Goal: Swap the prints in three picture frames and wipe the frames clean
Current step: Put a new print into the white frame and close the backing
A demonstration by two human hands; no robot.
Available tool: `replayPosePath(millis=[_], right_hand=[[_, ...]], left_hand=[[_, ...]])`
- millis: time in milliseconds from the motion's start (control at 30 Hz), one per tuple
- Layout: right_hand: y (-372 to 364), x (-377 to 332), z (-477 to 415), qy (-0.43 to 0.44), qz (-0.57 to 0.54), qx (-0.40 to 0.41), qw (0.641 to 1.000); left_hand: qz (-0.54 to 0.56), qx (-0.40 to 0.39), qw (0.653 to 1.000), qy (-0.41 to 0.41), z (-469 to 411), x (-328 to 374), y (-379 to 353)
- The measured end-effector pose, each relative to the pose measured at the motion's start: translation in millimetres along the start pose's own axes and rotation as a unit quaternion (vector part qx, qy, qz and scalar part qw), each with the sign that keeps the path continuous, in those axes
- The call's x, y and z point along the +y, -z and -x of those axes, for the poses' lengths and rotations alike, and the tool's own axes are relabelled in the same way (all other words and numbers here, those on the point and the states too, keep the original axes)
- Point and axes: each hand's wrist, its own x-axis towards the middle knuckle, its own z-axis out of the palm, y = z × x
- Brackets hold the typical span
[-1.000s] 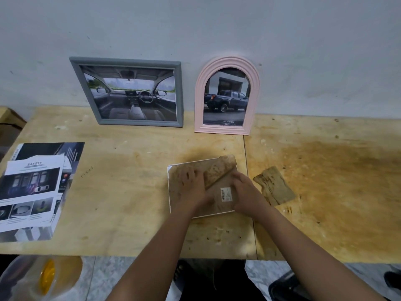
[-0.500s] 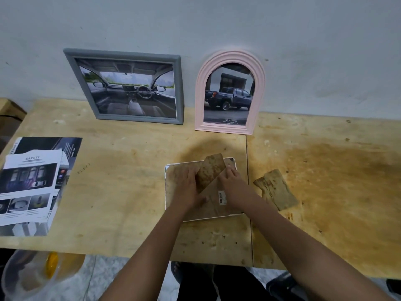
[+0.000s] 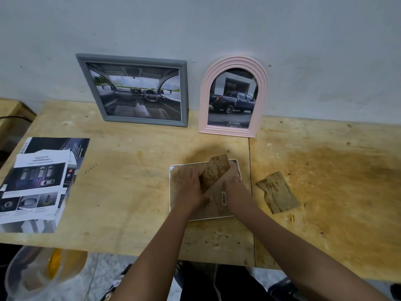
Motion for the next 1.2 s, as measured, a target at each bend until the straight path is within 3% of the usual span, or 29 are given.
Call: replayPosePath(millis=[200, 467, 700, 900, 1133, 1200], right_hand=[[-38.2, 0.1, 36.4, -0.008, 0.015, 0.05, 0.999], [-60.2, 1.5, 35.7, -0.041, 0.023, 0.033, 0.998], [-57.8, -0.4, 38.2, -0.047, 0.036, 0.063, 0.996], [-64.4, 4.0, 35.2, -0.027, 0.04, 0.103, 0.994], [-60.1, 8.2, 37.6, -0.022, 0.027, 0.141, 0.989], [-49.0, 7.1, 39.5, -0.017, 0.005, 0.141, 0.99]], left_hand=[[-0.012, 0.0, 1.0, 0.004, 4.7, -1.2, -1.6], [-0.038, -0.012, 0.999, -0.007, 4.6, -3.7, -2.4], [-0.197, -0.079, 0.975, 0.062, 11.4, -9.5, -4.3], [-0.198, -0.121, 0.971, 0.054, 9.1, -18.3, -7.9], [-0.19, -0.065, 0.979, -0.019, 17.0, -33.2, -7.4], [-0.112, -0.019, 0.992, -0.052, 25.0, -37.5, -3.5]])
